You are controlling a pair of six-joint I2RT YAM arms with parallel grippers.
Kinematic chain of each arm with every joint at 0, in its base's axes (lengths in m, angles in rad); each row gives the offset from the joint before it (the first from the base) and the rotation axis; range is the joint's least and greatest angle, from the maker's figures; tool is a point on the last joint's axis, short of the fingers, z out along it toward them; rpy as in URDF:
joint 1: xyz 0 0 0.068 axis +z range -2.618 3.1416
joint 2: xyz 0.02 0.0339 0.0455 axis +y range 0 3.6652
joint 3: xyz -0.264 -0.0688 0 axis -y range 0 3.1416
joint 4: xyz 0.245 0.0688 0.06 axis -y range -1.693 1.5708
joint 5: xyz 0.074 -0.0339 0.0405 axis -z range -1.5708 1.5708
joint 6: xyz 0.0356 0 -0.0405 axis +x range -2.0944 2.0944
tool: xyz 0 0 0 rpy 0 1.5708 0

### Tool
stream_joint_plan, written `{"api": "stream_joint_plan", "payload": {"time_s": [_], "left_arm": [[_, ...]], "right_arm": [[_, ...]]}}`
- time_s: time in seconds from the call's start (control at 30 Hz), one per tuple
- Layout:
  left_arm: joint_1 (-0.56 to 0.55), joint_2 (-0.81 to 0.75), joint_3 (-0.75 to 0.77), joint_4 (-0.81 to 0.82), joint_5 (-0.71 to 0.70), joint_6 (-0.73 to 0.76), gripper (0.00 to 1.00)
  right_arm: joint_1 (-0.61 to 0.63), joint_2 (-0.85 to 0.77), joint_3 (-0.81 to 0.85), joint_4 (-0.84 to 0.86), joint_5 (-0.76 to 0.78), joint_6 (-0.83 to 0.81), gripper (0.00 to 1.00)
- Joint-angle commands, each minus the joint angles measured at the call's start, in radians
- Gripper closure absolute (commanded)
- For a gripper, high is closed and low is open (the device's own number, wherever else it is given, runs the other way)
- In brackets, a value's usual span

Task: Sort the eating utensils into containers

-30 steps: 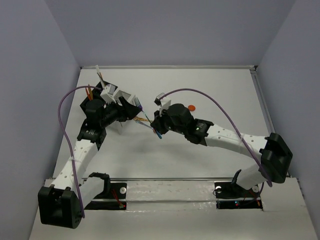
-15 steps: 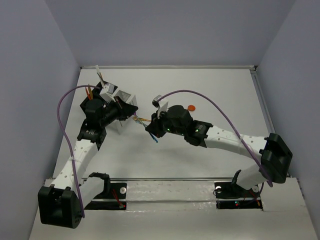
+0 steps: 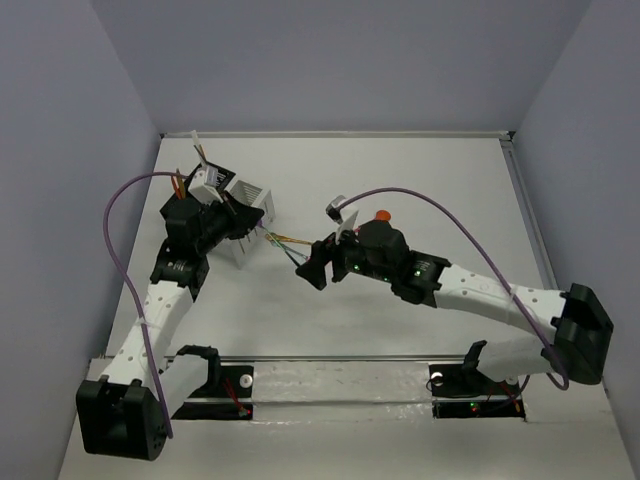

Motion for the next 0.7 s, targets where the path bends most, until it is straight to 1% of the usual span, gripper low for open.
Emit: {"api": "stream_joint_plan", "payload": {"time_s": [0.0,0.07,0.1,0.13,0.17,0.23,0.33,0.43,0.47,0.67], "left_arm": [[0.039,-0.03,0.09,0.013,-0.069,0.005,0.94],[0.039,-0.03,0.141,0.003,-0.138,0.01,0.94],[0.039,-0.028,0.17,-0.013,-0.18,0.039,0.94],[0.039,-0.024,0.199,-0.032,-0.227,0.053,0.94],[0.039,-0.024,0.245,-0.04,-0.316,0.06,0.94],[0.039,-0.017,0.286,-0.037,-0.384,0.085,0.94],[0.039,0.045,0.395,-0.04,-0.57,0.121,0.94],[0.039,0.102,0.444,-0.034,-0.674,0.169,0.94],[0.039,0.142,0.469,-0.027,-0.733,0.206,0.94],[0.048,0.262,0.5,0.038,-0.867,0.309,0.94]], "right_arm": [[0.009,-0.152,-0.085,0.03,0.112,-0.014,0.18],[0.009,-0.216,-0.125,0.041,0.176,-0.019,0.21],[0.009,-0.236,-0.165,0.046,0.193,-0.022,0.22],[0.009,-0.252,-0.18,0.049,0.209,-0.025,0.22],[0.009,-0.273,-0.192,0.047,0.235,-0.028,0.22],[0.009,-0.289,-0.225,0.049,0.264,-0.034,0.23],[0.009,-0.301,-0.257,0.061,0.31,-0.042,0.23],[0.009,-0.309,-0.278,0.081,0.325,-0.046,0.23],[0.009,-0.313,-0.289,0.084,0.328,-0.046,0.23],[0.009,-0.355,-0.32,0.089,0.35,-0.054,0.23]]}}
